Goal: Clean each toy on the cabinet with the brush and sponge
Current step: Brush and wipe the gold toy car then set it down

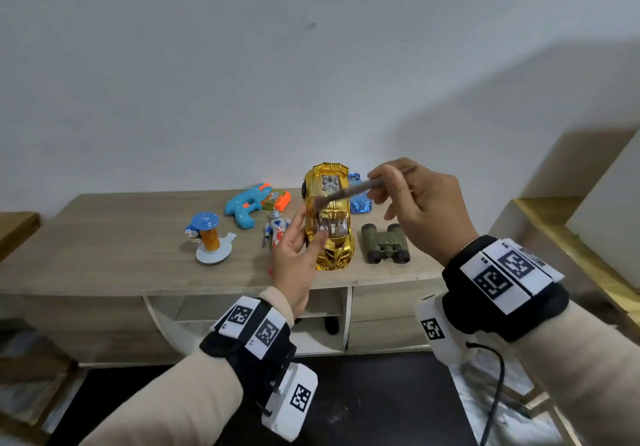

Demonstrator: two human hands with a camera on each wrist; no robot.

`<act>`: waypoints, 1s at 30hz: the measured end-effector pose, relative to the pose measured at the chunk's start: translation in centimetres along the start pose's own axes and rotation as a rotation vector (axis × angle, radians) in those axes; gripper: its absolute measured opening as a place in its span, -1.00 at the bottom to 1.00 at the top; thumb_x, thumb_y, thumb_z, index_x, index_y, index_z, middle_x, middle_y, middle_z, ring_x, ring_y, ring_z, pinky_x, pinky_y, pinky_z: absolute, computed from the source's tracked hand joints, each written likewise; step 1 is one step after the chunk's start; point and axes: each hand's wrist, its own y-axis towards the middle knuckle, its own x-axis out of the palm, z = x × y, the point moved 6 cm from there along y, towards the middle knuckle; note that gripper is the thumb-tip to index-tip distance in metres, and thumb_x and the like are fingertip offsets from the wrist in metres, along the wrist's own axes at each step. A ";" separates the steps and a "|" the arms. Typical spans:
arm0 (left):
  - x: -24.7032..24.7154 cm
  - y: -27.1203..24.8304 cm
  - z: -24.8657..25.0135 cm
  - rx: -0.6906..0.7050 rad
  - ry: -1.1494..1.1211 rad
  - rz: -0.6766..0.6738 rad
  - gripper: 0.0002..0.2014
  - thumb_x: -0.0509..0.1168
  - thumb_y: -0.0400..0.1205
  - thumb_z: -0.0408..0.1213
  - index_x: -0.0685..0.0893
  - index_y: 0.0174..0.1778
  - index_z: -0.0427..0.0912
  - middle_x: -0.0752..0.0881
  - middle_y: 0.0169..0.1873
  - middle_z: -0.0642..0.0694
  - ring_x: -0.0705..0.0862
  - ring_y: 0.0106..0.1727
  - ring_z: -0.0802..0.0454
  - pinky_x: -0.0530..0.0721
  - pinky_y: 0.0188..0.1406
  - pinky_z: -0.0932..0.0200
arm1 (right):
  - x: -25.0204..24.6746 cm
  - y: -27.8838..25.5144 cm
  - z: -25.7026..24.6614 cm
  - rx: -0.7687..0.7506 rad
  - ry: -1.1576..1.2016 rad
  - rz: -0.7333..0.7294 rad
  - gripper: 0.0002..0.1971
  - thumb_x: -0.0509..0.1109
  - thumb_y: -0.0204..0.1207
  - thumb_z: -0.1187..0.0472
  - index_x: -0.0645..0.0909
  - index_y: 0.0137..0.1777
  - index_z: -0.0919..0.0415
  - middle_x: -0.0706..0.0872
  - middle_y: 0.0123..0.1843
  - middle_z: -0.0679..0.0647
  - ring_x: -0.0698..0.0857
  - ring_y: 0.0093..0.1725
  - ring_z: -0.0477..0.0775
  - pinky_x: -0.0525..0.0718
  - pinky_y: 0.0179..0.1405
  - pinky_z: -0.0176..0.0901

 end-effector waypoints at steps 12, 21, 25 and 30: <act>-2.8 1.9 -0.4 -0.171 -0.118 -0.030 -0.48 0.27 0.64 -0.39 0.46 0.47 0.19 0.67 0.33 -0.16 0.61 0.36 -0.25 0.45 0.35 -0.37 | 5.2 -5.3 5.4 0.214 -0.355 -0.126 -0.88 0.48 0.43 0.21 0.76 -0.05 0.15 0.76 -0.29 -0.01 0.67 -0.29 -0.09 0.41 -0.36 -0.51; -0.5 3.7 -3.1 -0.237 -0.162 -0.142 -0.45 0.26 0.63 -0.43 0.41 0.52 0.09 0.74 0.22 -0.06 0.73 0.21 -0.04 0.76 0.00 -0.05 | 4.9 -7.7 10.0 0.454 -0.289 -0.055 -0.88 0.45 0.46 0.22 0.72 -0.03 0.21 0.74 -0.23 -0.02 0.64 -0.28 -0.12 0.49 -0.26 -0.61; 1.7 4.9 -5.4 -0.270 -0.201 -0.175 -0.42 0.25 0.63 -0.44 0.34 0.57 -0.01 0.73 0.22 -0.08 0.74 0.19 -0.04 0.77 0.02 -0.05 | 1.6 -8.1 15.6 0.645 -0.342 0.023 -0.86 0.43 0.48 0.23 0.71 -0.02 0.27 0.76 -0.20 0.14 0.69 -0.19 0.09 0.53 -0.14 -0.32; 4.5 6.5 -9.3 -0.326 -0.209 -0.115 -0.41 0.26 0.61 -0.43 0.34 0.57 0.01 0.67 0.32 -0.18 0.72 0.22 -0.05 0.78 -0.02 -0.01 | -0.5 -8.3 25.1 0.861 -0.458 -0.082 -0.79 0.38 0.52 0.20 0.71 0.06 0.28 0.79 -0.03 0.23 0.70 0.03 0.22 0.42 -0.10 -0.22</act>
